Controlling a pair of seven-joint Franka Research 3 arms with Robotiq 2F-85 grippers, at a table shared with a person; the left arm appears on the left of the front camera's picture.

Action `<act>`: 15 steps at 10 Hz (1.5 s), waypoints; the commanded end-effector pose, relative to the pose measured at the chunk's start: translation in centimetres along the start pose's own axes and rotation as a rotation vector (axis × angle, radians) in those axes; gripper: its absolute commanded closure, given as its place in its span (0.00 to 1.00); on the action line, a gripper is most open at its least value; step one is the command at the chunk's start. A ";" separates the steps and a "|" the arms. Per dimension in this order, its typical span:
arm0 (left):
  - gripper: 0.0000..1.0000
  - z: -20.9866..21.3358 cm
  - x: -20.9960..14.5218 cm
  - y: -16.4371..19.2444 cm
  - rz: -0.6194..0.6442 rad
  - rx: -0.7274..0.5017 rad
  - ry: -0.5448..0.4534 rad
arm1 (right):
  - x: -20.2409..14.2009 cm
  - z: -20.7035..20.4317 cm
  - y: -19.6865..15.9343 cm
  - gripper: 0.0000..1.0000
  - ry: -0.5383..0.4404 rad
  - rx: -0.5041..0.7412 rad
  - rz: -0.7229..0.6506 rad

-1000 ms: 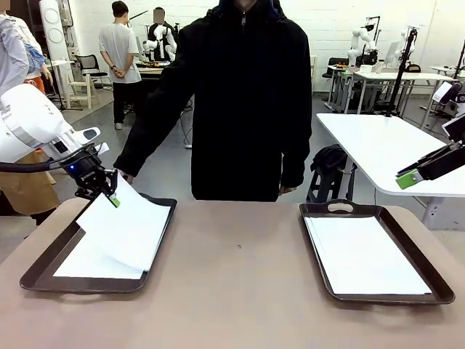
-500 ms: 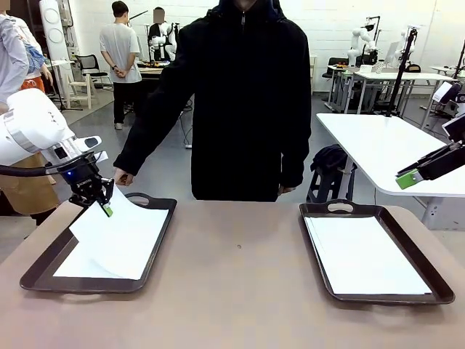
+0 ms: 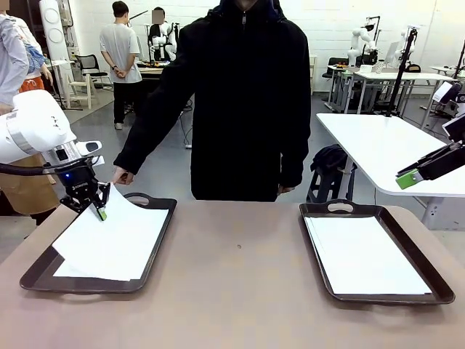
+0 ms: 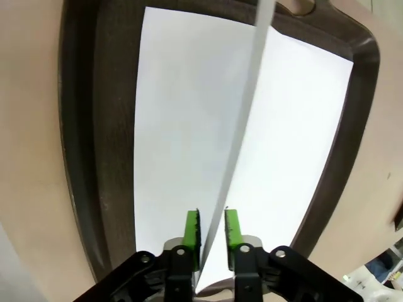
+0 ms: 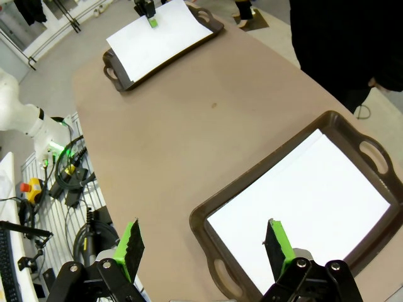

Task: Sort the A4 documents.
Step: Place the A4 Paper in the designated Handle tray.

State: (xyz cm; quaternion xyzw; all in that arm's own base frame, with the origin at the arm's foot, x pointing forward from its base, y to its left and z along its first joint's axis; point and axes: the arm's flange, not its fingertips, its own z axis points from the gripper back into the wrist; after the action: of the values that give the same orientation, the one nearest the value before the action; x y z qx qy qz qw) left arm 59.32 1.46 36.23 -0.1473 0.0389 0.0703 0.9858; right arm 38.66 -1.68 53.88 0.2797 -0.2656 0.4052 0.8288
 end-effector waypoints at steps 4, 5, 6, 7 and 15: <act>0.25 1.0 0.4 -0.3 0.059 0.104 -0.034 | 0.0 -0.2 0.0 0.00 -0.003 0.006 0.002; 0.39 1.4 0.1 -0.2 0.070 0.117 -0.041 | 0.0 -0.2 0.0 0.00 -0.003 0.006 0.002; 0.06 1.9 -0.2 0.1 0.091 0.141 -0.054 | 0.0 -0.2 0.0 0.00 -0.003 0.006 0.002; 0.21 2.5 -0.5 0.3 0.112 0.179 -0.072 | 0.0 -0.2 0.0 0.00 -0.003 0.006 0.002; 0.00 3.4 -0.1 0.4 0.094 0.168 -0.072 | 0.0 -0.2 0.0 0.00 -0.003 0.006 0.002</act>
State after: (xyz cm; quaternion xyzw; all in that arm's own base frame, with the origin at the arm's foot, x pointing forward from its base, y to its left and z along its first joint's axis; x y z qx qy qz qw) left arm 59.38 2.64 39.24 -0.0598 0.0178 0.1198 0.9908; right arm 38.65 -1.68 53.88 0.2797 -0.2657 0.4051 0.8289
